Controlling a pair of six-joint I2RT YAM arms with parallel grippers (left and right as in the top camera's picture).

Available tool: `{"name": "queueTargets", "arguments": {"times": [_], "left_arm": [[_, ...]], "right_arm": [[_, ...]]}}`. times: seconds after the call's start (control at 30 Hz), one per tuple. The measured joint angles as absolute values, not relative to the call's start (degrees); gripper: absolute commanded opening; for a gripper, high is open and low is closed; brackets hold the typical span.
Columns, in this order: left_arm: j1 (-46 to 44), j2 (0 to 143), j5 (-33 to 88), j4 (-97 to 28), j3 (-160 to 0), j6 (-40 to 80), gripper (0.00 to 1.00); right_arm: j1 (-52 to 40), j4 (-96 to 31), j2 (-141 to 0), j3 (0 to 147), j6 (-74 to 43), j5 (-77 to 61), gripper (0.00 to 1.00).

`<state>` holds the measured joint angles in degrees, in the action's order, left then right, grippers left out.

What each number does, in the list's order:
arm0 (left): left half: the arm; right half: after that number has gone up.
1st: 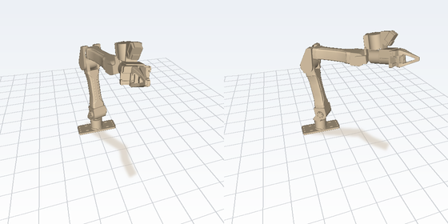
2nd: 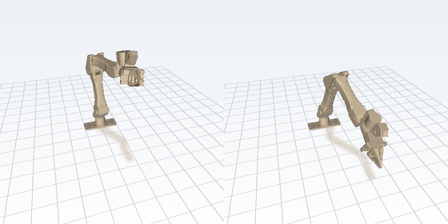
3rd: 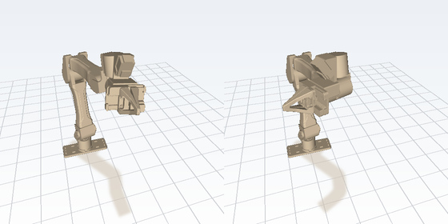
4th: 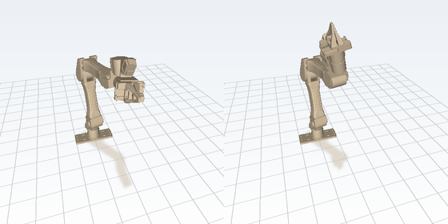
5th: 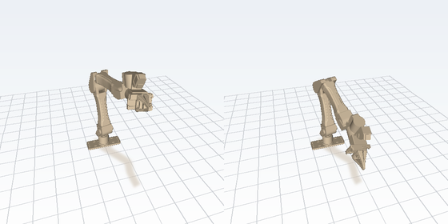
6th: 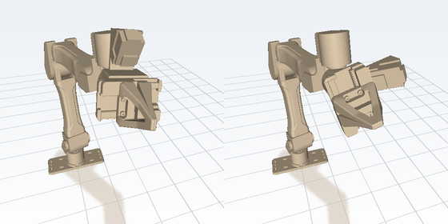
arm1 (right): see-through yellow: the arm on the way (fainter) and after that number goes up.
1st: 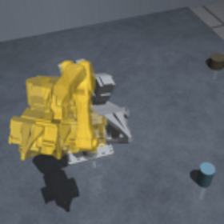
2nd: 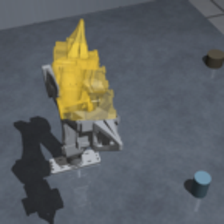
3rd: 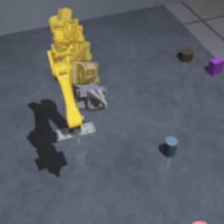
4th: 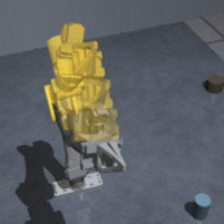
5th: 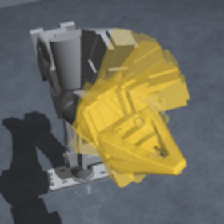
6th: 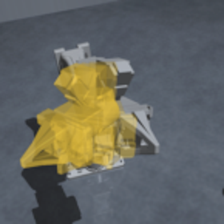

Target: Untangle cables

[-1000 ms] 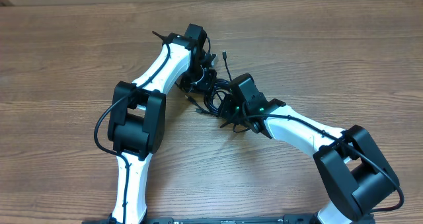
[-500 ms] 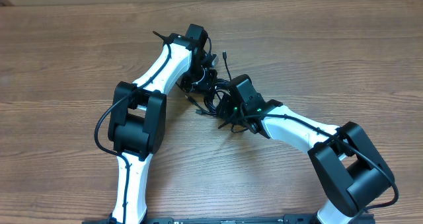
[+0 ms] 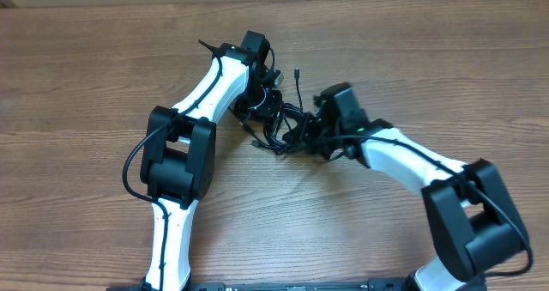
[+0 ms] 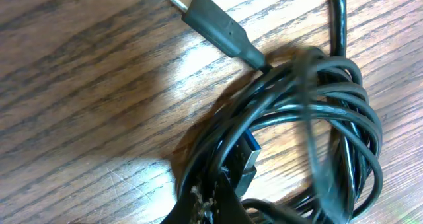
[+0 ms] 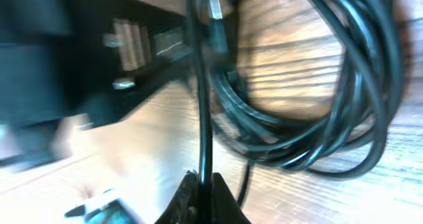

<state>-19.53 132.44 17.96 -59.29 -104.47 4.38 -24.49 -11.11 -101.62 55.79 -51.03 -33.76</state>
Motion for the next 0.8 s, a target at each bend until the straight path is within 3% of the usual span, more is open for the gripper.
{"name": "queueTargets", "arguments": {"times": [0.1,0.47,0.8], "left_arm": [[-19.5,132.4,17.8,-59.3,-104.5,4.4,0.05],[-19.5,132.4,17.5,-59.2,-104.5,4.4,0.08],[-19.5,132.4,17.3,-59.0,-104.5,4.4,0.10]], "right_arm": [[-19.8,-11.1,-100.9,55.8,-51.0,-42.7,0.04],[-16.8,-11.2,-100.9,55.8,-51.0,-46.7,0.04],[-1.6,-11.2,-100.9,55.8,-51.0,-50.1,0.04]]}}
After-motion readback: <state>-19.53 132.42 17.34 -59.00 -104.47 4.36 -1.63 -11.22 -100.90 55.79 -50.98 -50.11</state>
